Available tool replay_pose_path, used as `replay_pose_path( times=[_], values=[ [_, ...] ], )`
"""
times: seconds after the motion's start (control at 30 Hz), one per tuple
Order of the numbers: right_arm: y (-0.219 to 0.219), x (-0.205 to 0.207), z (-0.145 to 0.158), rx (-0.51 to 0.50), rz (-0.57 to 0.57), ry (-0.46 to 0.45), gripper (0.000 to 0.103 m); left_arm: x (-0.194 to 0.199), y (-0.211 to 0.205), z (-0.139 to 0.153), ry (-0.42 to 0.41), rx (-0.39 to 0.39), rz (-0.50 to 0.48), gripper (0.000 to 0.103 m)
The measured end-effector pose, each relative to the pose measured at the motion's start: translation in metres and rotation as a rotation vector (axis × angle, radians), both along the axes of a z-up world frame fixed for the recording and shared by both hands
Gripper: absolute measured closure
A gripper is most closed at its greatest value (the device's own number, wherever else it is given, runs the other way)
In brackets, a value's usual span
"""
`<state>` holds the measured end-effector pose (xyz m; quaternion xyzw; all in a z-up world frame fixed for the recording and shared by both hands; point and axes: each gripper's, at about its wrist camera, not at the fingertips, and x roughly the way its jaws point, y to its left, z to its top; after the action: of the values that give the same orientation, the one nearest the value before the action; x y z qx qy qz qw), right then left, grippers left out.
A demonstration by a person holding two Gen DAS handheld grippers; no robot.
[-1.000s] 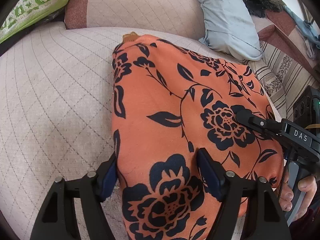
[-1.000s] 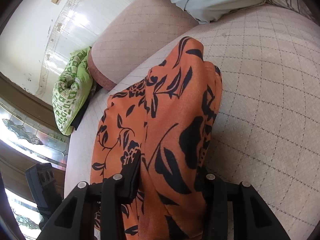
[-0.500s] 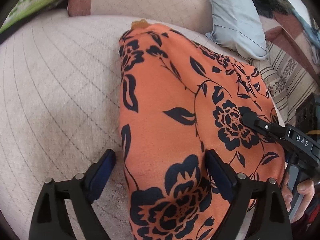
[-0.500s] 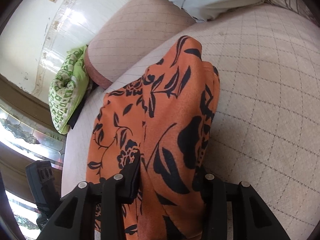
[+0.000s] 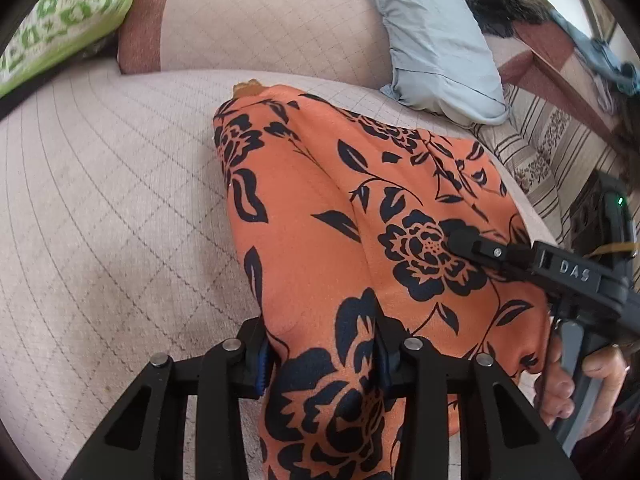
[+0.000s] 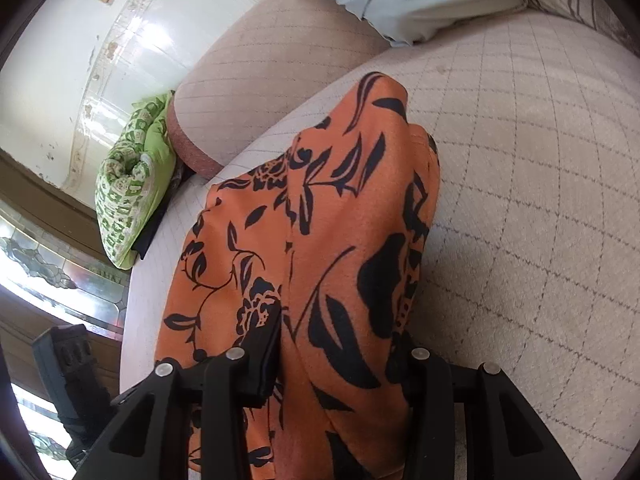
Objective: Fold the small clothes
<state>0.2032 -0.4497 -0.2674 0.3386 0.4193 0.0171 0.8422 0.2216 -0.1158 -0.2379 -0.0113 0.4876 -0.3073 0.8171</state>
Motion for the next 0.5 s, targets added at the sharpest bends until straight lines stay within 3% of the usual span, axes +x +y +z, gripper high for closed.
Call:
replay_pose_path(
  times=[0.5],
  values=[
    [0.016,-0.010,0.028,-0.013,0.037,-0.115,0.062,-0.014,0.020,0.026,-0.046,-0.005,0.063,0.065]
  ],
)
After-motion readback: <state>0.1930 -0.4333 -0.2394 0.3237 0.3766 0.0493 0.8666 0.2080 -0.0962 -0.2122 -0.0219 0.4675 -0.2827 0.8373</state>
